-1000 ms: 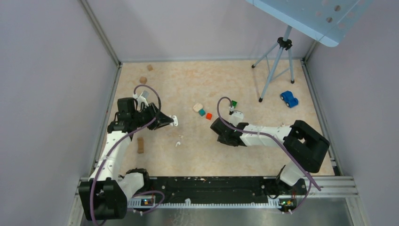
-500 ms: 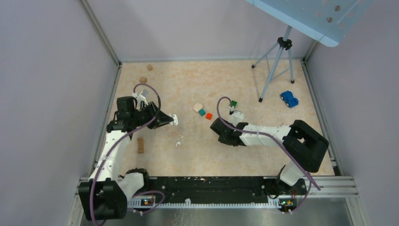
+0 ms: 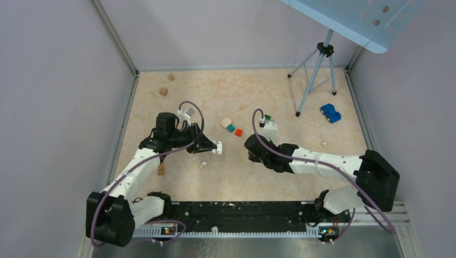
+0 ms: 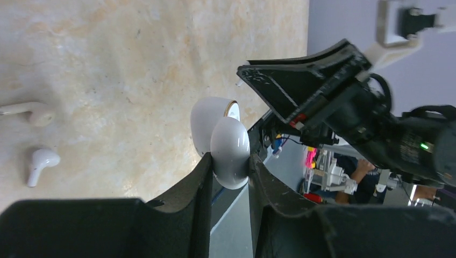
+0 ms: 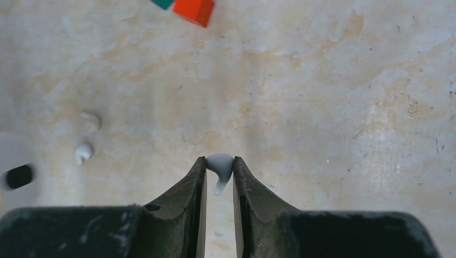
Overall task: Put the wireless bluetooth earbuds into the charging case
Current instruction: Pick up the left earbud from the center of the board.
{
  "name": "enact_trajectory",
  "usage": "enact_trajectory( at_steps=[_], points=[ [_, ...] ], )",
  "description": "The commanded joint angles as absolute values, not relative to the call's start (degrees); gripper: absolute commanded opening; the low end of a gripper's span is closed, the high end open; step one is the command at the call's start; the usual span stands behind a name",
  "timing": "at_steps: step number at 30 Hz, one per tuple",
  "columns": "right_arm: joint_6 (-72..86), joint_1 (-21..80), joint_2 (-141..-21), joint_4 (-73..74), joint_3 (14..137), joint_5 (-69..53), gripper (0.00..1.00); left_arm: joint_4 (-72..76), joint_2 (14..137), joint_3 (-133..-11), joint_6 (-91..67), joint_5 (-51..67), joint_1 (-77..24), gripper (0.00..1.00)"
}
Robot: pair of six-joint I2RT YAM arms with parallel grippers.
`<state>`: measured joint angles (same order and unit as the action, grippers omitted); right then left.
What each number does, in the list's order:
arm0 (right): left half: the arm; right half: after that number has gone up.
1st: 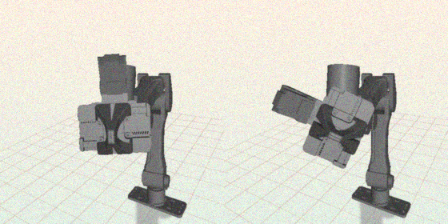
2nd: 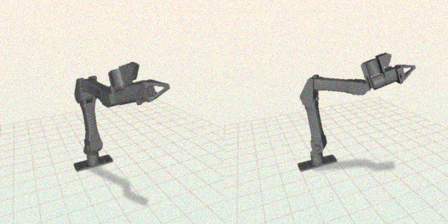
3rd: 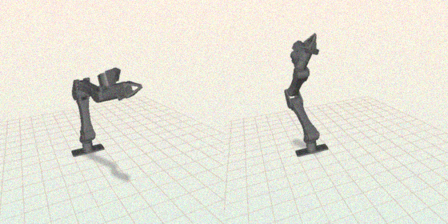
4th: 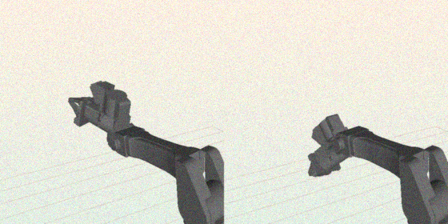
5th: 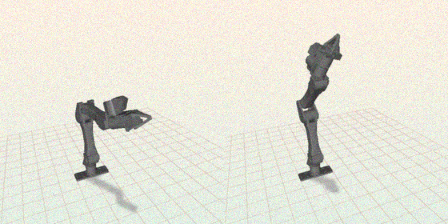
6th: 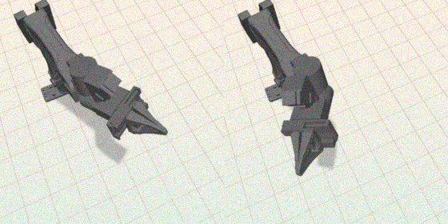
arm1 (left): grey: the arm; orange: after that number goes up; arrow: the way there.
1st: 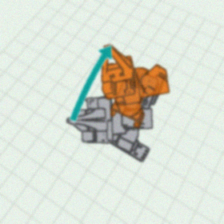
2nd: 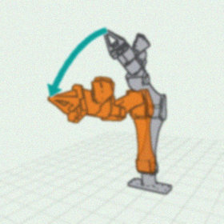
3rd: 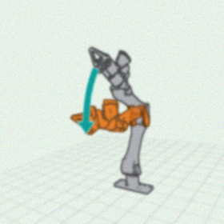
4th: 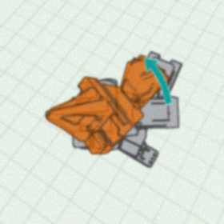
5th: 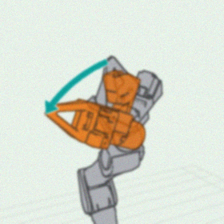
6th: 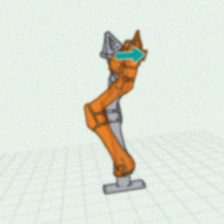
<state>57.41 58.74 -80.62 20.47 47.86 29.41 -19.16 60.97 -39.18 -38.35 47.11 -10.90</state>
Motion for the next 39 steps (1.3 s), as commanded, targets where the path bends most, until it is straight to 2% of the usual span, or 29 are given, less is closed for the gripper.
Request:
enact_trajectory(
  at_steps=[1,8,20,30,39],
  points=[
    [49.1,63.5,-72.5,12.8,46.7,34.1,0.0,-9.8,63.8,-37.9,-43.4,47.0,-15.5,0.15],
    [42.2,69.3,-68.3,5.0,46.5,41.5,0.0,-8.0,65.2,-37.9,-48.1,45.5,-17.3,0.14],
    [33.5,81.2,-74.3,-16.6,46.0,57.4,0.0,-7.9,60.8,-35.8,-55.0,44.3,-17.4,0.14],
    [34.7,82.8,-79.6,-17.0,47.7,63.5,0.0,-9.8,58.1,-35.2,-57.7,44.3,-17.4,0.14],
    [35.1,82.9,-81.2,-17.4,48.8,63.1,0.0,-10.0,58.1,-34.1,-58.6,43.3,-17.4,0.14]
  ],
)
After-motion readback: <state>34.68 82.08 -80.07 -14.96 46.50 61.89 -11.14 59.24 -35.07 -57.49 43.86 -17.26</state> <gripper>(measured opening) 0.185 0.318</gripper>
